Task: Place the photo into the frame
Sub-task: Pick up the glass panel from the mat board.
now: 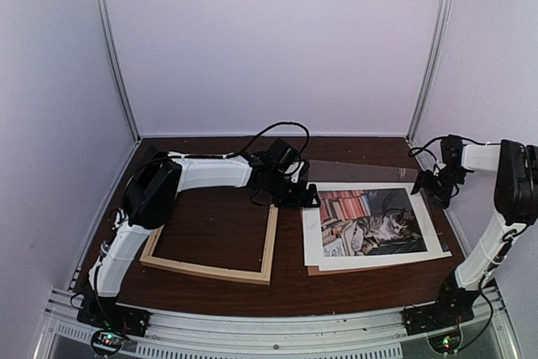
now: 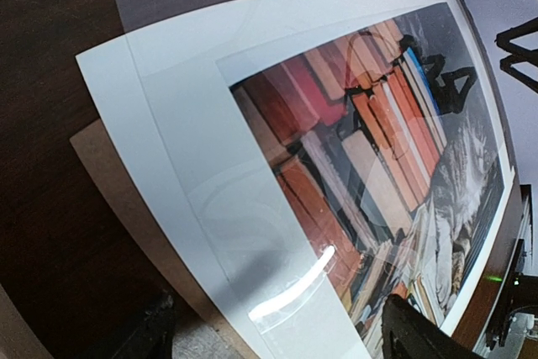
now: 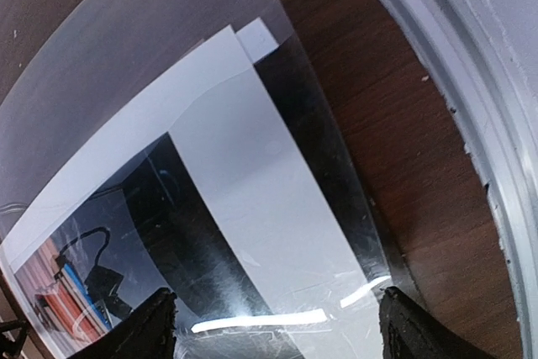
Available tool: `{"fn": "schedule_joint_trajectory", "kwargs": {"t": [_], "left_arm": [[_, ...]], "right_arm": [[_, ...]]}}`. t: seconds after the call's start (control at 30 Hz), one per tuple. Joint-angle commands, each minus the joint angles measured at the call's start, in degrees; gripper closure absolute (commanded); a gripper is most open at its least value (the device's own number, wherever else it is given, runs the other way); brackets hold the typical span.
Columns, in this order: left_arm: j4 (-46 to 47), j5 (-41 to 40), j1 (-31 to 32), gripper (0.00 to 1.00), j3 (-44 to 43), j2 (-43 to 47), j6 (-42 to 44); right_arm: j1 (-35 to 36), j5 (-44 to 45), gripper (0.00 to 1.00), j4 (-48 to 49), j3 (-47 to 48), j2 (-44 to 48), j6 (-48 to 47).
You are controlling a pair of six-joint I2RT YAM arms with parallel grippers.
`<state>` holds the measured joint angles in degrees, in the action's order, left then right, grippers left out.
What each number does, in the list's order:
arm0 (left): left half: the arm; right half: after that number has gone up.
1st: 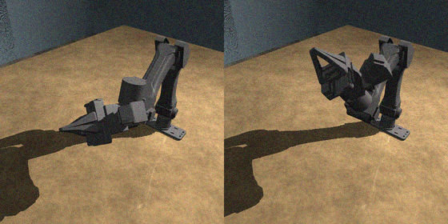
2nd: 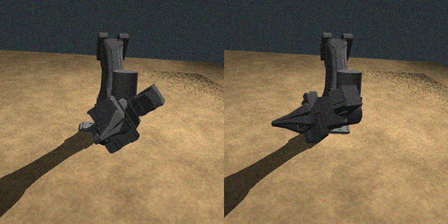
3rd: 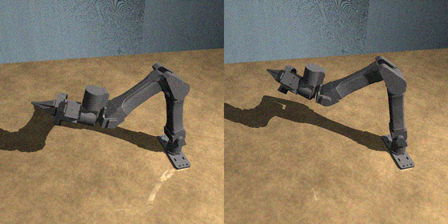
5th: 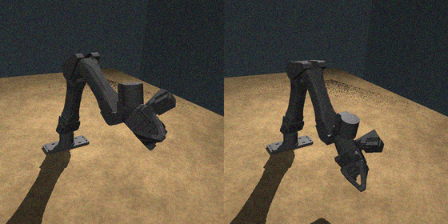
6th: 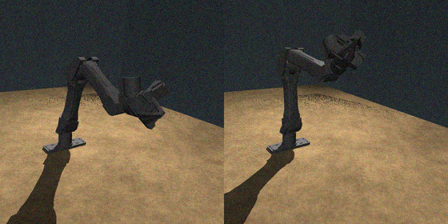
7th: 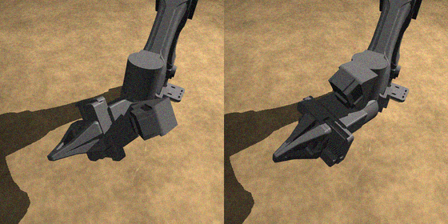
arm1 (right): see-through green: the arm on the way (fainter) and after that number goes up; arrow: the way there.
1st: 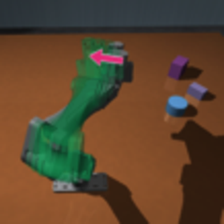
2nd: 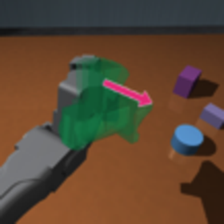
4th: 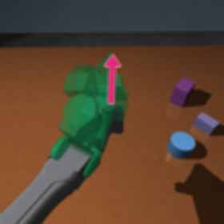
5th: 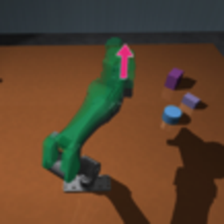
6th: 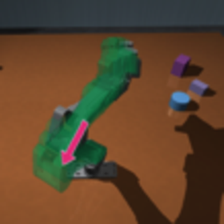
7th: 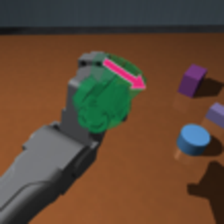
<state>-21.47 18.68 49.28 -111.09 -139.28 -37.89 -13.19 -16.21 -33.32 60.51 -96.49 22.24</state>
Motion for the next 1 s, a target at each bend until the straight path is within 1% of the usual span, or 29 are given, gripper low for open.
{"fn": "schedule_joint_trajectory", "kwargs": {"t": [0.0,0.07,0.23,0.63,0.97], "left_arm": [[-4.23,-0.73,-0.67,0.15,1.97,0.92,0.14],[-4.26,-0.82,-0.67,0.15,2.07,0.94,0.29],[-4.21,-1.16,-0.67,0.15,2.28,0.86,0.86],[-4.38,-1.16,-0.67,0.15,2.6,0.68,1.63],[-4.72,-1.32,-0.67,0.15,2.61,0.68,1.6]], "right_arm": [[0.36,8.16,0.17,-0.26,4.04,-2.44,-1.19],[0.28,9.49,0.16,-0.21,5.36,-3.74,-1.81],[-0.2,8.56,0.15,-0.11,8.47,-7.49,-2.83],[-1.53,2.7,0.15,1.69,15.41,-15.85,-3.17],[-1.66,-2.53,0.17,2.46,15.82,-18.25,-2.48]]}}
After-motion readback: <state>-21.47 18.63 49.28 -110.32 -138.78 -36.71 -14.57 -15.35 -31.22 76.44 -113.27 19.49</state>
